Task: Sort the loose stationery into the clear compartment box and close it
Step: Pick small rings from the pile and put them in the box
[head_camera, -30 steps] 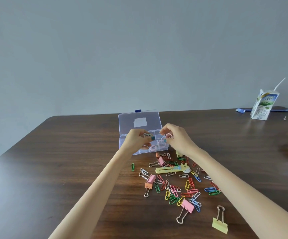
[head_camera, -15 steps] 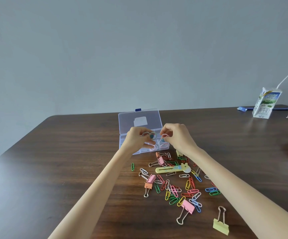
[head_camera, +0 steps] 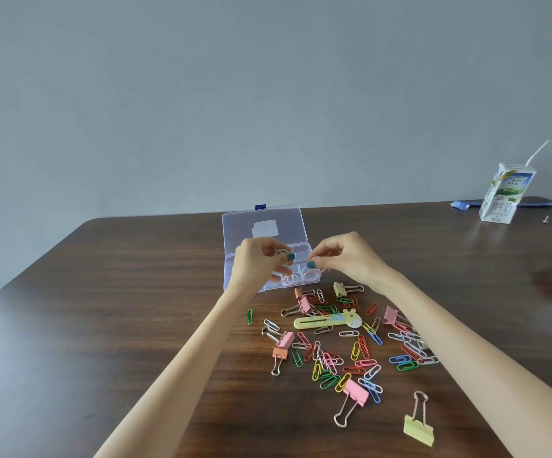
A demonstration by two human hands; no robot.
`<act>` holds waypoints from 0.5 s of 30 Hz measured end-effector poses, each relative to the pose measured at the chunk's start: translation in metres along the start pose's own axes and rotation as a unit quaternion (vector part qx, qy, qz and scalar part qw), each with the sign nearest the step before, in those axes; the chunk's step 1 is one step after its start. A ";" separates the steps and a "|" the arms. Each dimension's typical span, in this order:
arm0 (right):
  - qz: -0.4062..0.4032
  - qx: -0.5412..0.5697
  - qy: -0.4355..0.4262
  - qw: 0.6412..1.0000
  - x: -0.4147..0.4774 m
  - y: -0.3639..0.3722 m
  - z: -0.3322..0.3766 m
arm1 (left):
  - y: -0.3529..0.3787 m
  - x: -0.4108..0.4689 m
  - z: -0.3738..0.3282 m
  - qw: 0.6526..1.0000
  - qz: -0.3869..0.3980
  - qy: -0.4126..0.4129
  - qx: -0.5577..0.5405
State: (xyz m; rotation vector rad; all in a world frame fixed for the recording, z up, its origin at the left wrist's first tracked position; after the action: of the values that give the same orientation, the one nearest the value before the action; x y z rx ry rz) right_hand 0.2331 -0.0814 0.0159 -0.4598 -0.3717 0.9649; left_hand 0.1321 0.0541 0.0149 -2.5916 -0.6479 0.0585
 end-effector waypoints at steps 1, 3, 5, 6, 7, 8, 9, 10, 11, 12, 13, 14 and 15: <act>0.010 -0.009 0.001 1.000 0.000 0.004 0.000 | -0.001 0.000 0.000 1.000 -0.004 0.001 0.003; 0.013 -0.024 0.000 1.000 0.003 0.008 0.000 | -0.003 0.000 0.002 1.000 -0.013 0.003 0.004; 0.009 -0.035 -0.003 0.999 0.006 0.011 0.000 | -0.006 -0.001 0.003 1.000 -0.019 0.004 0.005; 0.006 -0.041 -0.003 0.999 0.007 0.011 -0.001 | -0.007 -0.001 0.003 1.000 -0.019 0.006 0.007; 0.004 -0.050 -0.004 0.999 0.008 0.012 -0.001 | -0.008 -0.001 0.003 1.000 -0.019 0.010 0.012; 0.001 -0.060 -0.004 0.998 0.010 0.012 -0.001 | -0.008 -0.001 0.003 1.000 -0.017 0.014 0.017; -0.003 -0.068 -0.004 0.998 0.011 0.012 -0.001 | -0.008 -0.001 0.002 1.000 -0.014 0.017 0.019; -0.008 -0.075 -0.004 0.997 0.011 0.012 -0.001 | -0.009 -0.001 0.002 1.000 -0.010 0.019 0.019; -0.015 -0.083 -0.007 0.996 0.012 0.012 -0.001 | -0.009 0.000 0.002 1.000 -0.007 0.020 0.018; -0.024 -0.092 -0.010 0.995 0.013 0.011 -0.001 | -0.009 0.000 0.002 1.000 -0.005 0.019 0.018; -0.033 -0.099 -0.011 0.994 0.014 0.011 -0.001 | -0.009 0.000 0.002 1.000 -0.004 0.018 0.019; -0.041 -0.103 -0.010 0.994 0.015 0.011 -0.002 | -0.009 0.001 0.002 1.000 -0.003 0.018 0.019; -0.047 -0.102 -0.007 0.994 0.016 0.012 -0.004 | -0.009 0.000 0.002 1.000 -0.003 0.018 0.016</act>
State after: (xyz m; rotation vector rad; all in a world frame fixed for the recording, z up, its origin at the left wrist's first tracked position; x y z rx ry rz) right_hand 0.2347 -0.0629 0.0077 -0.6165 -0.5037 0.8435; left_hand 0.1281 0.0622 0.0170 -2.5545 -0.6359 0.0200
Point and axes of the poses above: each hand's wrist, its own x-axis towards the middle knuckle, its own y-axis out of the palm, z = x × y, the point moved 9 cm from there along x, towards the middle knuckle, and after that the axes turned 9 degrees about z, right-handed, at the moved point
